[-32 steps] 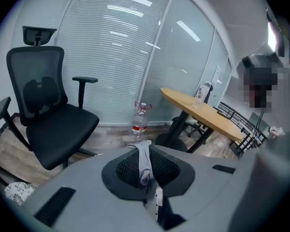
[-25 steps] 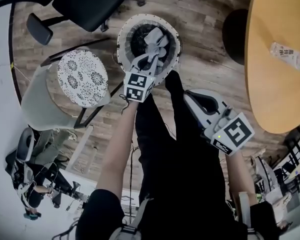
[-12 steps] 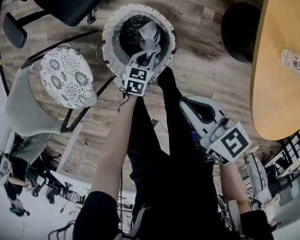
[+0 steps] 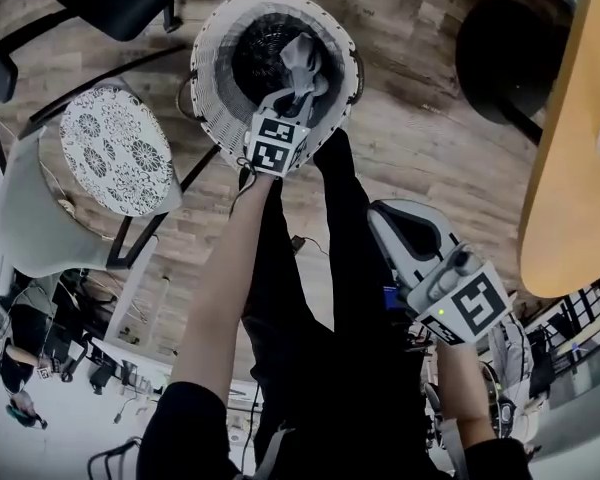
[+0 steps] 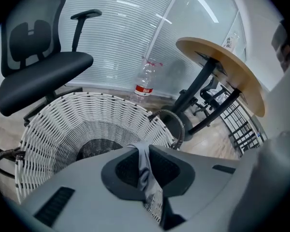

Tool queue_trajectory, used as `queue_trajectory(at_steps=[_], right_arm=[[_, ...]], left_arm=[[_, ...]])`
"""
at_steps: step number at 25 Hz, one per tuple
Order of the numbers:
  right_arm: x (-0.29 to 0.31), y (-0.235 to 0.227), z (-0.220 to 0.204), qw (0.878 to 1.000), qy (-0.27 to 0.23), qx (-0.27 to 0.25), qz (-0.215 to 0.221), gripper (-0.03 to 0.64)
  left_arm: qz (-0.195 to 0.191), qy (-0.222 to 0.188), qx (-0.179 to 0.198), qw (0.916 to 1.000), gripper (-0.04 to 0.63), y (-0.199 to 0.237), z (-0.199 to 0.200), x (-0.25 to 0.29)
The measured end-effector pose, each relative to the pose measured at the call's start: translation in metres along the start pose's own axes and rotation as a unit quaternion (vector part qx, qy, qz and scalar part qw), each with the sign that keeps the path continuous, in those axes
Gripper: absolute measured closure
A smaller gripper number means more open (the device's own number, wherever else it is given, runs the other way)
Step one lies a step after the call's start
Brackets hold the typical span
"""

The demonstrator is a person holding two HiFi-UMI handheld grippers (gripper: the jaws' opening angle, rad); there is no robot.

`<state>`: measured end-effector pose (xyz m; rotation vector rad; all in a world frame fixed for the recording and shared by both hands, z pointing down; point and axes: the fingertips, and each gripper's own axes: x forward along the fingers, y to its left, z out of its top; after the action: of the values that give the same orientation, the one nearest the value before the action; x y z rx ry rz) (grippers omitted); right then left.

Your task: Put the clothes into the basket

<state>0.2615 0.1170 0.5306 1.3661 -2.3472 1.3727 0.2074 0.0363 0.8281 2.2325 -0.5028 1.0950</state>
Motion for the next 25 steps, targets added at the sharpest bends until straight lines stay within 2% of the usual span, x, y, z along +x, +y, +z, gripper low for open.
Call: queue_trajectory(at_steps=[5, 9, 14, 19, 25], right_arm=[[-0.001, -0.008, -0.011, 1.0, 0.009, 0.007, -0.006, 0.6], [0.002, -0.011, -0.023, 1.0, 0.016, 0.015, -0.006, 0.6], [0.008, -0.012, -0.036, 0.999, 0.024, 0.026, -0.008, 0.6], [0.015, -0.016, -0.041, 0.999, 0.02, 0.035, -0.013, 0.6], [0.02, -0.02, -0.051, 0.998, 0.02, 0.045, -0.024, 0.6]], left_arm=[[0.002, 0.019, -0.016, 0.9997, 0.557, 0.008, -0.016, 0.024], [0.001, 0.037, -0.002, 0.9993, 0.557, 0.015, -0.03, 0.046], [0.002, 0.04, -0.004, 0.9992, 0.557, 0.023, -0.036, 0.07], [-0.01, 0.057, 0.02, 0.9981, 0.557, 0.025, -0.045, 0.094], [-0.022, 0.087, 0.019, 0.9958, 0.557, 0.029, -0.058, 0.12]])
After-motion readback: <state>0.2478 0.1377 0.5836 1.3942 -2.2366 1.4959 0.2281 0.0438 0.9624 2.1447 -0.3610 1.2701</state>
